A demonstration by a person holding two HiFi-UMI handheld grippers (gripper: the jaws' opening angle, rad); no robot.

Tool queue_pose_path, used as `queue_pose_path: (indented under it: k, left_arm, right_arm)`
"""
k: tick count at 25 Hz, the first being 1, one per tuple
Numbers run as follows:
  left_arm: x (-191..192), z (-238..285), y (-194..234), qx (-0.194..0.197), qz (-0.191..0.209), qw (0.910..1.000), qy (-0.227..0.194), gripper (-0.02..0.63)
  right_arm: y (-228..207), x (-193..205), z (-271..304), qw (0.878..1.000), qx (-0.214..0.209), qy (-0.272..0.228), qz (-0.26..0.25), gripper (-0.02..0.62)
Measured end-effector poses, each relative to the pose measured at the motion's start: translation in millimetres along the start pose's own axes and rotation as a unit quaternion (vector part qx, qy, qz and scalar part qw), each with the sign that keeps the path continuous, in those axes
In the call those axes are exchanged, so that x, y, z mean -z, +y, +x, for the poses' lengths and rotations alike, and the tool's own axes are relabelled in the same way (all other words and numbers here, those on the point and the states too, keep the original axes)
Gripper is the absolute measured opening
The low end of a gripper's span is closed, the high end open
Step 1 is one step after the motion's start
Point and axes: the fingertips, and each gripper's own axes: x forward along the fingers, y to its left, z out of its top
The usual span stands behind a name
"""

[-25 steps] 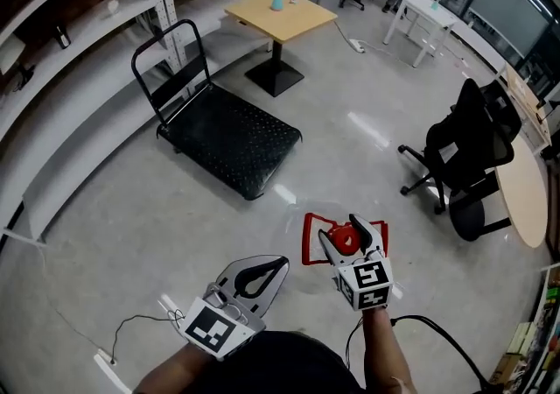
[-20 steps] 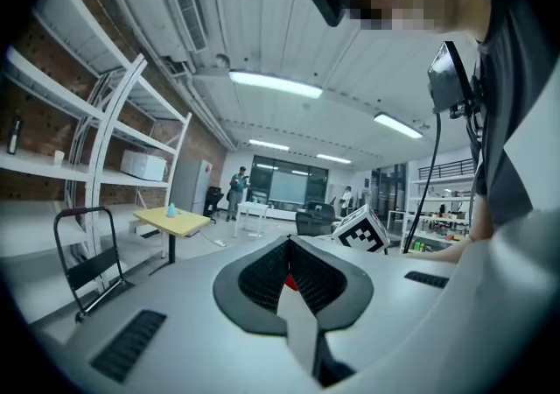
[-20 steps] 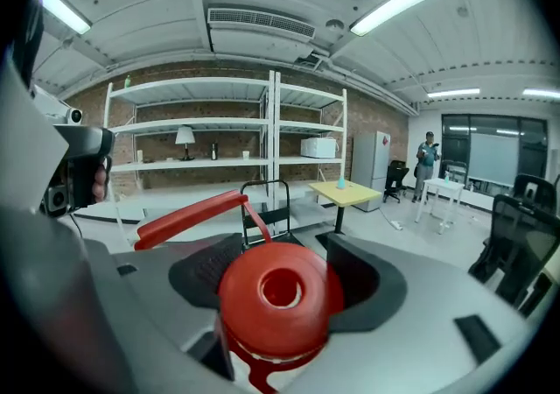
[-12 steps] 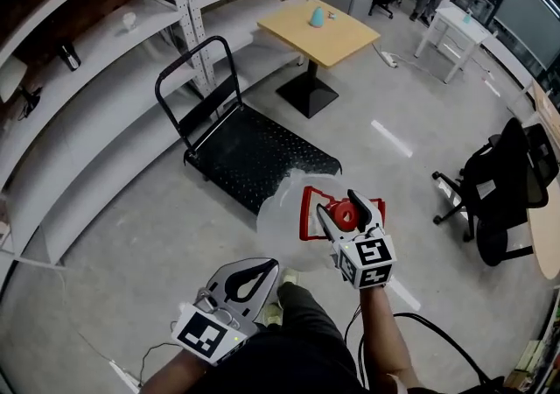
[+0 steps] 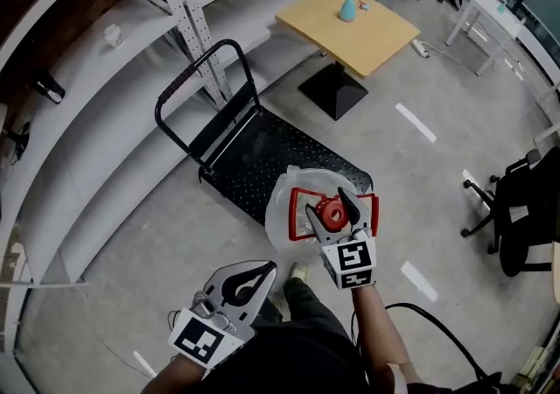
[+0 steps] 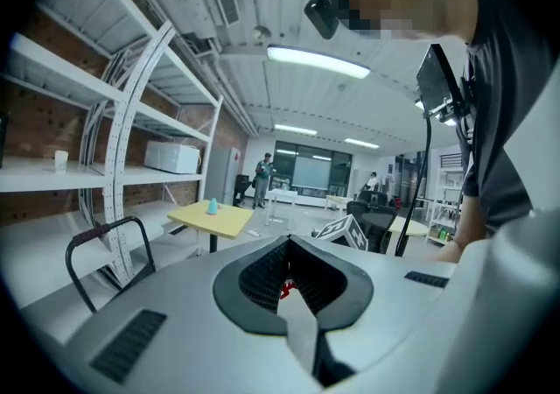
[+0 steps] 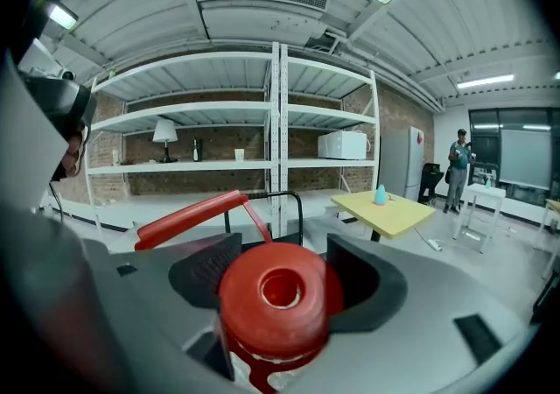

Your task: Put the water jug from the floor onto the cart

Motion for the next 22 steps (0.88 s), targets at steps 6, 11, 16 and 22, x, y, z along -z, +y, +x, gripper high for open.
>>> queue_pose_path:
  k: [6,11,16,22]
  left_arm:
    - [4,59,111,0.043,-0.034,0.9981,0.028,0.005]
    - [58,104,184,0.12,-0.027,0.9908,0.057,0.005]
    - [121,151,242,0.14,-0.026,0.9883,0.056,0.005]
    - [197,180,281,0.151,-0.045,0.9838,0.085,0.005]
  right_arm:
    - [-23,-1,114,1.0,0.023,0.014,-0.005,0.301]
    - [-52,37,192,0.996,0.082,0.016,0.025,0.301]
    - [-76,107,270,0.992,0.116,0.021,0.036,0.301]
    - [-94,176,342,0.99,0.127,0.03,0.048,0.301]
